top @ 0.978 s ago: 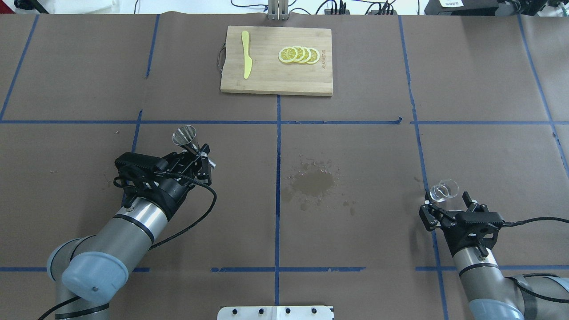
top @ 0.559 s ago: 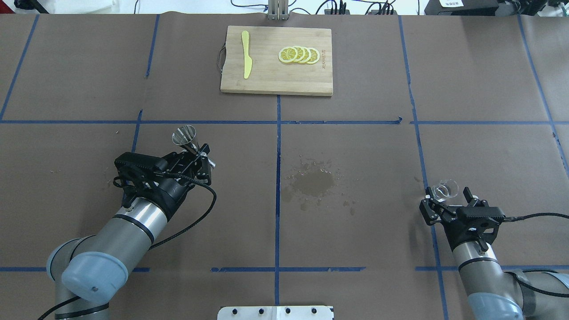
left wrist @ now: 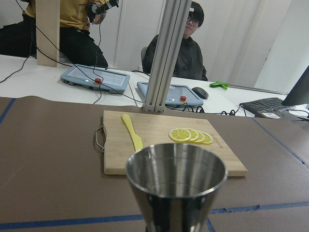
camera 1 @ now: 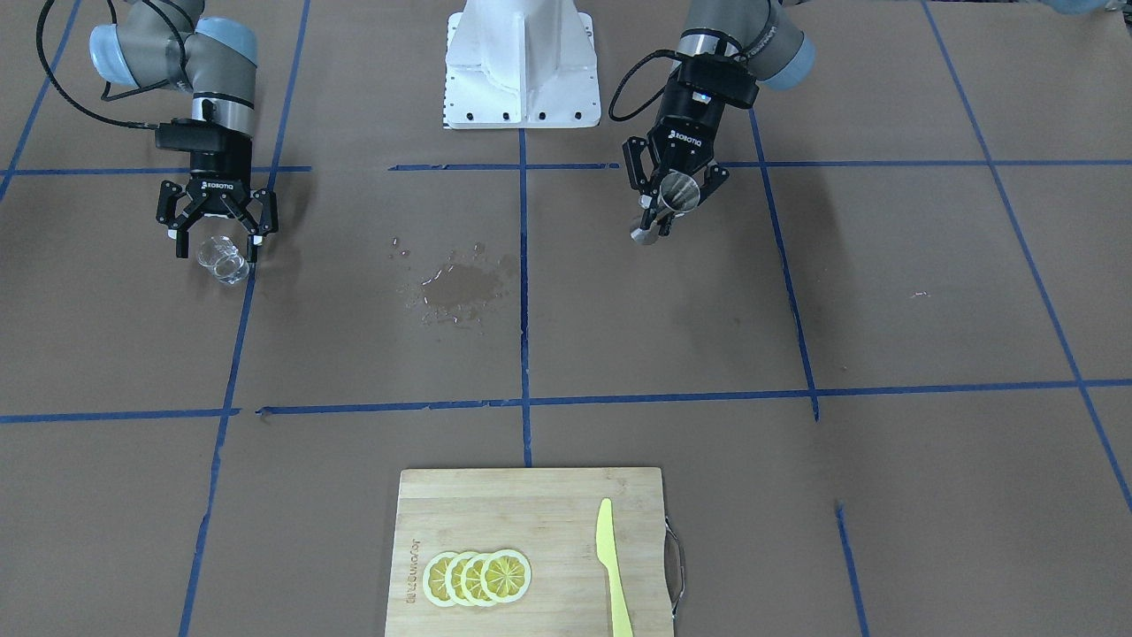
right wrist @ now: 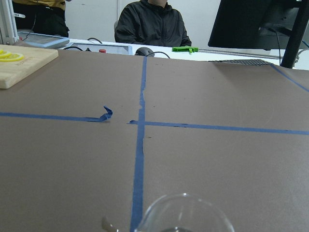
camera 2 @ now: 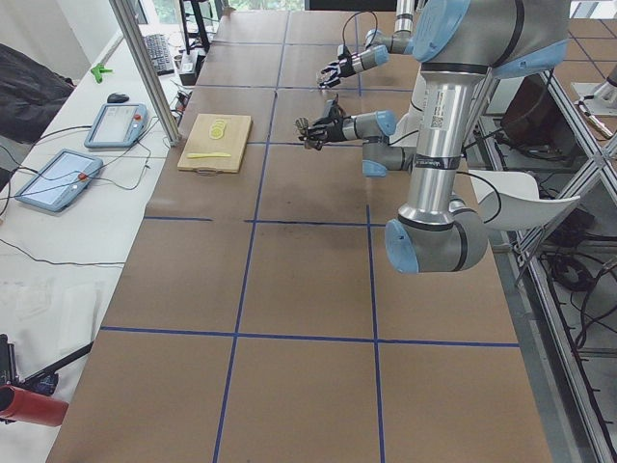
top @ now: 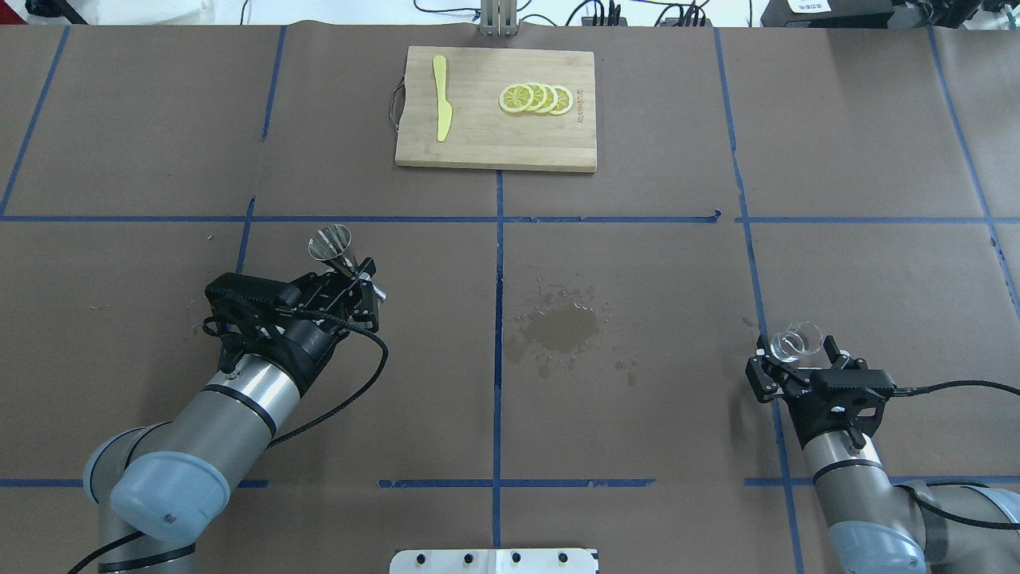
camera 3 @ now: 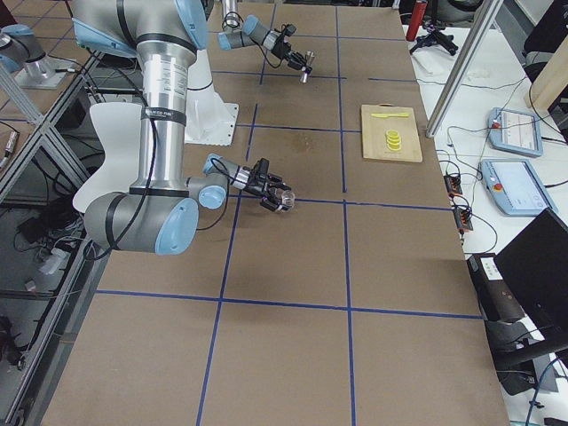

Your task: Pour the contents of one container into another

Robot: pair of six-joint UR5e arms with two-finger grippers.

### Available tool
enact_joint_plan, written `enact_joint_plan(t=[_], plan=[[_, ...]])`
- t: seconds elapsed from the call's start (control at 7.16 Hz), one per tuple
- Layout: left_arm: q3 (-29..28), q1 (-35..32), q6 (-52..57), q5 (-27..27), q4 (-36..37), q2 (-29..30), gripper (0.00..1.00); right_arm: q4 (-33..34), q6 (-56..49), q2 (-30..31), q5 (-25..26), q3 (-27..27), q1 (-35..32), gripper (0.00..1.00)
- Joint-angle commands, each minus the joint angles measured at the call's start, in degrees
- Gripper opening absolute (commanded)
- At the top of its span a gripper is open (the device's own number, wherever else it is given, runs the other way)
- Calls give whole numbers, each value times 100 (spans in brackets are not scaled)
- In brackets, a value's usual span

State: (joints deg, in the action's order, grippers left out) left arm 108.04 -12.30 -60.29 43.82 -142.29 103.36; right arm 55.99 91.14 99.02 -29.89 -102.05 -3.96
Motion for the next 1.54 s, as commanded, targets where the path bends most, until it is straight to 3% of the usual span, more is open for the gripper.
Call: enact_joint_plan(t=[0.0, 0.56, 0.84, 0.98, 1.12, 1.26, 1.4], plan=[[15, -9, 44, 4, 0, 0, 0, 0, 0, -155, -43, 124, -52, 96], [24, -9, 114, 4, 0, 26, 0, 0, -18, -120, -131, 115, -184, 92], [24, 0, 114, 4, 0, 26, 0, -9, -18, -111, -201, 115, -202, 76], [24, -9, 114, 4, 0, 18, 0, -9, -26, -111, -219, 115, -211, 55], [24, -9, 114, 4, 0, 26, 0, -9, -70, -120, -289, 98, -254, 25], [50, 0, 114, 4, 0, 44, 0, -9, -79, -111, -298, 98, -272, 0], [59, -9, 114, 4, 0, 53, 0, -26, -79, -111, -315, 37, -316, 0]])
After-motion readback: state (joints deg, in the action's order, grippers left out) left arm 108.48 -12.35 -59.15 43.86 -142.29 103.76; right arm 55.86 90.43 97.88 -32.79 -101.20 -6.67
